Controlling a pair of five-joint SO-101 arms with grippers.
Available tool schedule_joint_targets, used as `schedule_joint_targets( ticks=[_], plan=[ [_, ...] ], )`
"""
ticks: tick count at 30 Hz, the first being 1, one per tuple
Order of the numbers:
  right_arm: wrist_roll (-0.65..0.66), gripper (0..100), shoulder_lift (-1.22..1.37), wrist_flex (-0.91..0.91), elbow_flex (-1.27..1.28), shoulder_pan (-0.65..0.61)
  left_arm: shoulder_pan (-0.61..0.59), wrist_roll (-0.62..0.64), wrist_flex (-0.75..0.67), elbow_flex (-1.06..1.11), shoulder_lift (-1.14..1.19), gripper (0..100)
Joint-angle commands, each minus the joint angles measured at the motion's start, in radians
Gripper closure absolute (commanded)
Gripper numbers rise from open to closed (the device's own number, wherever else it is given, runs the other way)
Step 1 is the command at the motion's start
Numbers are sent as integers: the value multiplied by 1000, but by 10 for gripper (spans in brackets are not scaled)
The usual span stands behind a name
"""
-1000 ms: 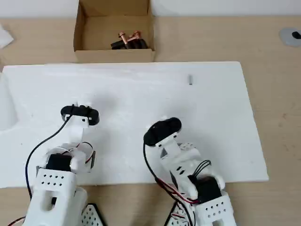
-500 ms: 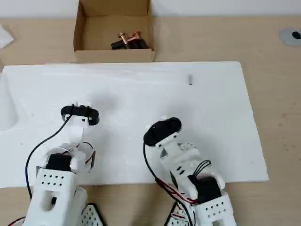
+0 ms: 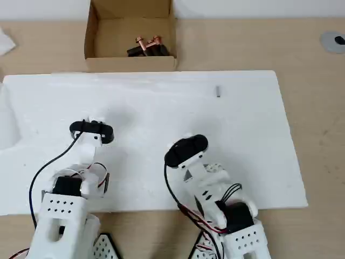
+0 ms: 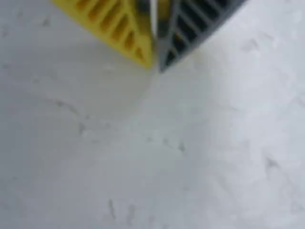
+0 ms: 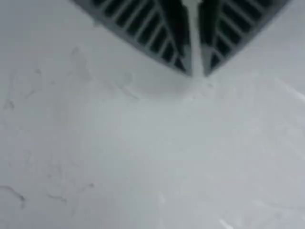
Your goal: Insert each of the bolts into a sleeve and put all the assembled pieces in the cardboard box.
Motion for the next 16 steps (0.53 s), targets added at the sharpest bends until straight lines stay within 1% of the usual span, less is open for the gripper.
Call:
schedule_joint_targets(
  ticks=[1, 16],
  plan=[
    [11, 988, -113, -17, -1, 10, -8, -11, -18, 5, 7, 993],
    [11, 988, -113, -17, -1, 10, -8, -11, -18, 5, 7, 993]
  ],
)
